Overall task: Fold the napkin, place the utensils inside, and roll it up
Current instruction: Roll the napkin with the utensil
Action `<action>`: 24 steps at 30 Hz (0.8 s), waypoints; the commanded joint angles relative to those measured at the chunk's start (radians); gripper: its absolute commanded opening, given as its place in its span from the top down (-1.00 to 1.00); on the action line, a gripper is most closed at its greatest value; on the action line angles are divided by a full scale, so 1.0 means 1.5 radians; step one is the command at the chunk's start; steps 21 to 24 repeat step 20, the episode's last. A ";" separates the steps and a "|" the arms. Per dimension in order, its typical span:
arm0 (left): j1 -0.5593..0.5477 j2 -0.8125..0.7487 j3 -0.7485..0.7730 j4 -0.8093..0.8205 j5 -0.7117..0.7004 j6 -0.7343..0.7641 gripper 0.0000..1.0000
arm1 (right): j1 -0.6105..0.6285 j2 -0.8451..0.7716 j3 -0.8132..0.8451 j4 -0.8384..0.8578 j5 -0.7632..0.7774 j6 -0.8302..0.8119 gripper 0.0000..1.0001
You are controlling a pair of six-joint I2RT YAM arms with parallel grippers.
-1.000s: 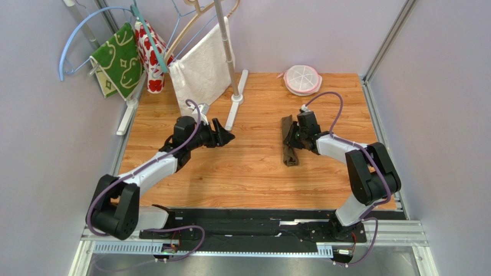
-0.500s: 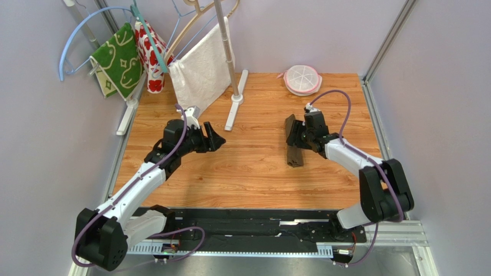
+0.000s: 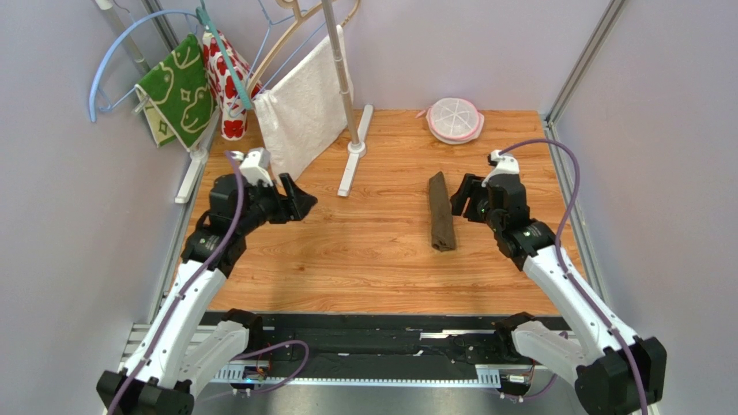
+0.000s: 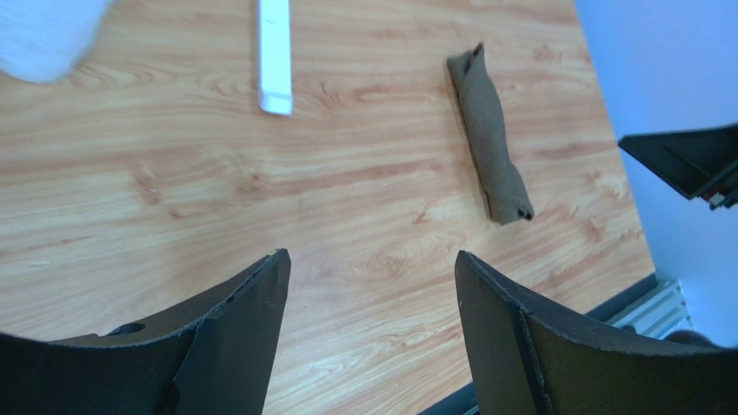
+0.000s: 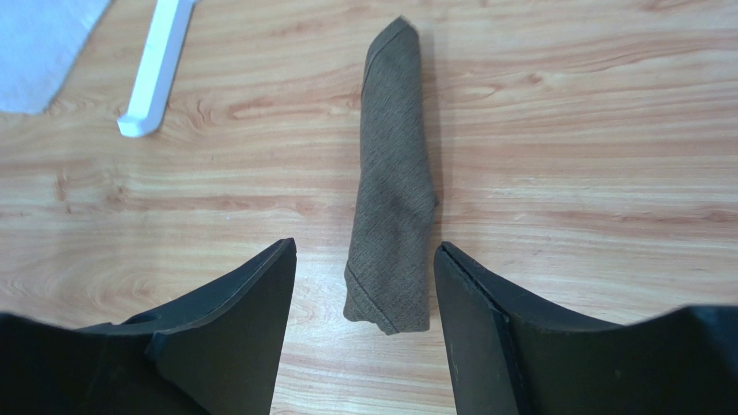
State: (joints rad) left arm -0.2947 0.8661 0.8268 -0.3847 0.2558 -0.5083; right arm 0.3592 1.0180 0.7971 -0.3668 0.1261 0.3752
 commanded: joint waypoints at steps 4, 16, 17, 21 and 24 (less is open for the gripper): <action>0.192 -0.072 0.064 -0.109 0.117 0.071 -0.58 | -0.093 -0.117 -0.017 -0.042 -0.019 -0.009 -0.29; 0.234 -0.189 0.027 -0.121 0.109 0.198 -0.69 | -0.111 -0.288 -0.083 -0.020 0.060 -0.024 -0.29; 0.234 -0.190 0.025 -0.125 0.102 0.198 -0.69 | -0.110 -0.288 -0.081 -0.022 0.059 -0.024 -0.29; 0.234 -0.185 0.034 -0.152 0.063 0.199 -0.79 | -0.111 -0.281 -0.082 -0.017 0.049 -0.024 -0.29; 0.234 -0.185 0.034 -0.152 0.063 0.199 -0.79 | -0.111 -0.281 -0.082 -0.017 0.049 -0.024 -0.29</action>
